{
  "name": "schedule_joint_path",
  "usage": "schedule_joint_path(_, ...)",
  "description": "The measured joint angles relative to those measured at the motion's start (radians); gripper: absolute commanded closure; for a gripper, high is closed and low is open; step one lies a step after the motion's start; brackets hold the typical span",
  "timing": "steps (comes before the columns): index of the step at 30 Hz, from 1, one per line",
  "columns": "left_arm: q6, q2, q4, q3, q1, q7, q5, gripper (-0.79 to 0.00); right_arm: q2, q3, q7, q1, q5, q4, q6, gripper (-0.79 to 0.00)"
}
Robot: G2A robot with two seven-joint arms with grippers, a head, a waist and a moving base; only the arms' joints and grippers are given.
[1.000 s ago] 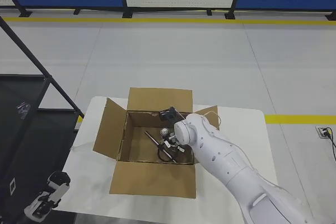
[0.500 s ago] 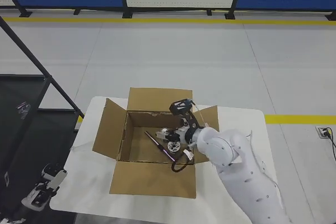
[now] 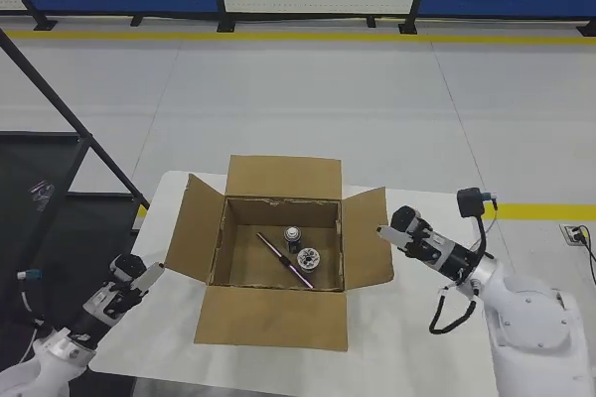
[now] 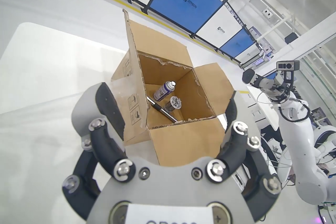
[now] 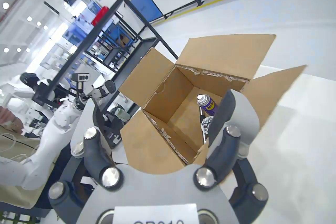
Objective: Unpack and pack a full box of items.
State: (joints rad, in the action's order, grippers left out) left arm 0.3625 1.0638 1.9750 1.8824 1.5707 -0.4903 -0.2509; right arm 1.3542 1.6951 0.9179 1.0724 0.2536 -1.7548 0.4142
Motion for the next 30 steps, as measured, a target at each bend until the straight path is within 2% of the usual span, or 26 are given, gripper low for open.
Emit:
schedule_joint_path(5, -0.015, -0.003, -0.024, -0.069, -0.073, -0.043, -0.016, -0.785, -0.028, 0.112, 0.090, -0.047, -0.149, 0.172, 0.009, -0.785)
schedule_joint_path(7, -0.019, -0.004, -0.024, -0.090, -0.089, -0.056, -0.020, -0.785, -0.038, 0.120, 0.138, -0.086, -0.186, 0.256, 0.005, -0.785)
schedule_joint_path(12, -0.033, -0.005, -0.020, -0.151, -0.128, -0.083, -0.045, -0.785, -0.056, 0.069, 0.302, -0.234, -0.278, 0.530, 0.028, -0.785)
schedule_joint_path(17, -0.045, -0.004, -0.027, -0.212, -0.162, -0.103, -0.066, -0.785, -0.062, -0.011, 0.423, -0.361, -0.343, 0.732, 0.068, -0.785)
schedule_joint_path(26, -0.059, -0.001, -0.059, -0.320, -0.214, -0.122, -0.082, -0.785, -0.070, -0.207, 0.445, -0.407, -0.458, 0.733, 0.043, -0.785)
schedule_joint_path(30, -0.066, 0.002, -0.092, -0.358, -0.242, -0.125, -0.073, -0.785, -0.073, -0.290, 0.415, -0.411, -0.505, 0.722, 0.073, -0.785)
